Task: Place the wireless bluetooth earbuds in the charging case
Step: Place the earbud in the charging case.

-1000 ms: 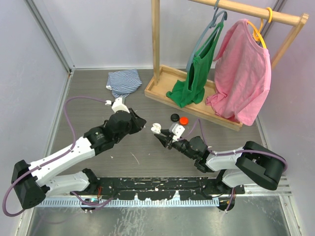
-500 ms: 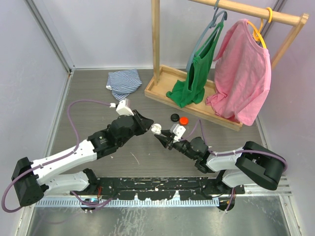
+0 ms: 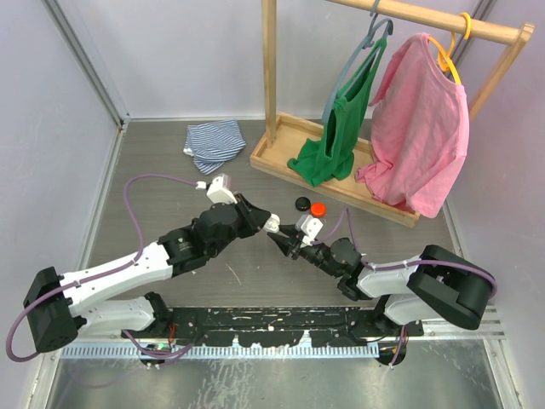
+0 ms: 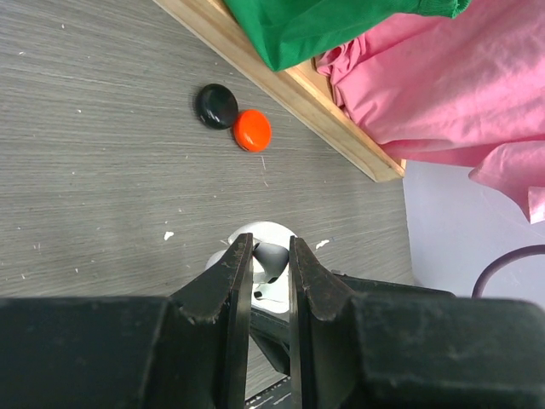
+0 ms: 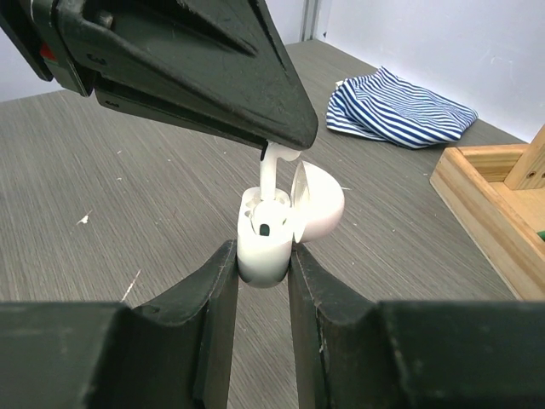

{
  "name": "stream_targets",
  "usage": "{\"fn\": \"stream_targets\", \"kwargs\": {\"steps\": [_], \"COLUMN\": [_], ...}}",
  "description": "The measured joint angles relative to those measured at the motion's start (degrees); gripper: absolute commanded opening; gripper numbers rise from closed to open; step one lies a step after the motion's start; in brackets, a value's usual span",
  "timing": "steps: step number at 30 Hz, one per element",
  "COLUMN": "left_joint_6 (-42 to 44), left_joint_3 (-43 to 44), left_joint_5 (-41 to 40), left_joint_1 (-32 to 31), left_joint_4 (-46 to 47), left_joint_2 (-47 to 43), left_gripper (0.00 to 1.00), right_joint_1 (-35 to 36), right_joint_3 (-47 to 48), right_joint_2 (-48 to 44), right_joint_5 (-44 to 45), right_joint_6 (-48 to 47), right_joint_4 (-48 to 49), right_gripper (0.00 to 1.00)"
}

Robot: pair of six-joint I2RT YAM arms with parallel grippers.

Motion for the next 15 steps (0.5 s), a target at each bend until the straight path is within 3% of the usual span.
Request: {"fn": "stream_targets", "kwargs": {"steps": [15], "left_joint_6": [-1.0], "left_joint_3": [-0.3], "left_joint_5": [-1.3], "left_joint_1": [-0.7], "left_joint_4": [-0.5], "left_joint_2": [0.2], "left_gripper": [0.10], "right_joint_1": [0.0], "right_joint_3": [-0.7], "right_joint_2": [0.0], "right_joint_5": [1.3], "right_joint_6": [0.0], "right_joint_4": [0.6], "right_gripper": [0.01]}}
